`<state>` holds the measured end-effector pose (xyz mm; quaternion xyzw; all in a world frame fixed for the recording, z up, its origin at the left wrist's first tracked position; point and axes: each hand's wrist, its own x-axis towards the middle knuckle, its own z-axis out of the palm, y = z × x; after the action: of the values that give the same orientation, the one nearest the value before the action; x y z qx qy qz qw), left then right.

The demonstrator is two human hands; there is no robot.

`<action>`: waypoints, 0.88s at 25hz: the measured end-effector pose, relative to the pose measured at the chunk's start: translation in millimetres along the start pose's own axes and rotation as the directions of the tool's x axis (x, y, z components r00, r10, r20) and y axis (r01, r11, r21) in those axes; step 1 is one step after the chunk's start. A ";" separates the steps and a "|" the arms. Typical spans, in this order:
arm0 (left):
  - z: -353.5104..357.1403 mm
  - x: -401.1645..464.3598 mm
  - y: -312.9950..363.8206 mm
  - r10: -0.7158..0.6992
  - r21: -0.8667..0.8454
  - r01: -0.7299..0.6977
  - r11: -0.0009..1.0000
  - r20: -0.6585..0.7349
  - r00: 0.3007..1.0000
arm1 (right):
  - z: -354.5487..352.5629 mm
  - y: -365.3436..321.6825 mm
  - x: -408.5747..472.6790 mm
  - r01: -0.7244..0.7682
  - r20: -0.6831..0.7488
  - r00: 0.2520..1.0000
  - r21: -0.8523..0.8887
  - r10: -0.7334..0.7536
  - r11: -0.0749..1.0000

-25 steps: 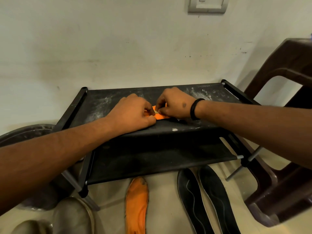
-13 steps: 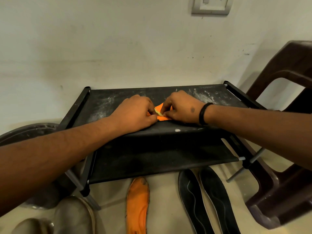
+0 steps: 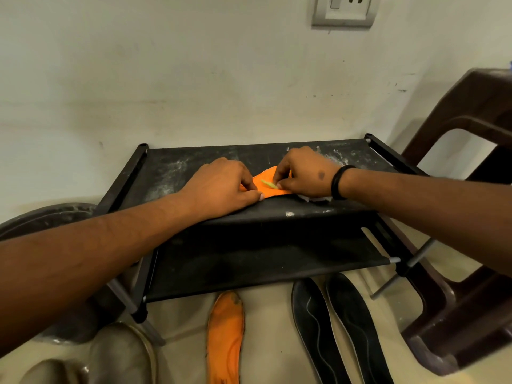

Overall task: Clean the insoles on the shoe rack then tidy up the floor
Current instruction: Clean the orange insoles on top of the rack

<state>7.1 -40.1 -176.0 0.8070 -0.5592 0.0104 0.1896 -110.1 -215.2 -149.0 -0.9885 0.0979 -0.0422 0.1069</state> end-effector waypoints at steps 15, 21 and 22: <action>-1.4 -1.1 2.2 -0.008 -0.008 0.008 1.000 0.012 1.000 | -4.9 6.1 -6.9 -0.122 -0.022 0.992 -0.092 0.121 0.988; -1.6 -1.8 1.6 -0.015 0.011 0.015 1.000 0.013 1.000 | 3.3 -22.0 -19.5 0.040 0.031 0.999 -0.033 -0.039 0.999; -2.1 -1.9 2.5 -0.021 0.009 0.021 1.000 0.014 1.000 | 1.1 -16.2 -18.5 0.015 0.021 1.000 -0.032 -0.015 0.999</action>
<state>4.6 -38.5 -173.7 0.8136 -0.5521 0.0052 0.1822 -125.0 -195.7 -147.6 -0.9912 0.0901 -0.0310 0.0919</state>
